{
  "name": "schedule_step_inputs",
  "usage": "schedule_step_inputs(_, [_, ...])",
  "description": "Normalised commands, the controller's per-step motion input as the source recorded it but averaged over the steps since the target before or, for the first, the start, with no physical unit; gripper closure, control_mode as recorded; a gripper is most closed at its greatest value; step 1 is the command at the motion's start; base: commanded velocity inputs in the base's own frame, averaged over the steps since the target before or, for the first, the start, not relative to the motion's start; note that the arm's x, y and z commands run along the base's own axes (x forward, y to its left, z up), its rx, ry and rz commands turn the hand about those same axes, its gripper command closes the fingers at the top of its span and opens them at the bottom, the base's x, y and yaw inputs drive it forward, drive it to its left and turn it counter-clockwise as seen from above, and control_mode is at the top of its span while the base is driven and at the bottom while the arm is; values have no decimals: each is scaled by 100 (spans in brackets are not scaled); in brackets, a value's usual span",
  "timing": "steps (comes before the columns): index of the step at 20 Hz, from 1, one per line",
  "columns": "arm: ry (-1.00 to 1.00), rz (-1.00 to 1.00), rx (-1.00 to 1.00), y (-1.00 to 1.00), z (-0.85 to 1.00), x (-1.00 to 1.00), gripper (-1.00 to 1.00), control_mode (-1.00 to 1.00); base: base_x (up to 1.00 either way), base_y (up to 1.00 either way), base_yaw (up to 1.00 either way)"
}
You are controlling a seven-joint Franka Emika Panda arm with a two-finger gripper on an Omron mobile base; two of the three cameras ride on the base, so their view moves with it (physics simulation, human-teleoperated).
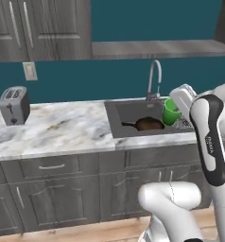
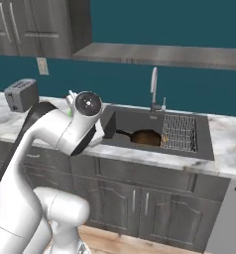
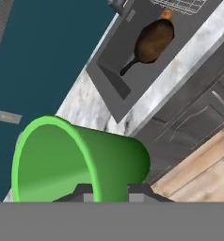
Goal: Pick the cup and pan and place them in the sink. Then turn on the water.
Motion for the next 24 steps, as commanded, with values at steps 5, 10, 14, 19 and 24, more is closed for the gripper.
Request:
schedule_step_inputs(5, [0, 0, 0, 0, 0, 0, 100, 100, 67, -12, 16])
schedule_step_inputs(10, [0, 0, 0, 0, 0, 0, 100, 100, 73, -20, 13])
schedule_step_inputs(14, [0, 0, 0, 0, 0, 0, 100, 100, 48, -40, 10])
schedule_step_inputs(19, [0, 0, 0, 0, 0, 0, 100, 100, -2, -38, 1])
schedule_step_inputs(24, [8, 0, 0, 0, -19, 0, 100, -100, -2, 0, 0])
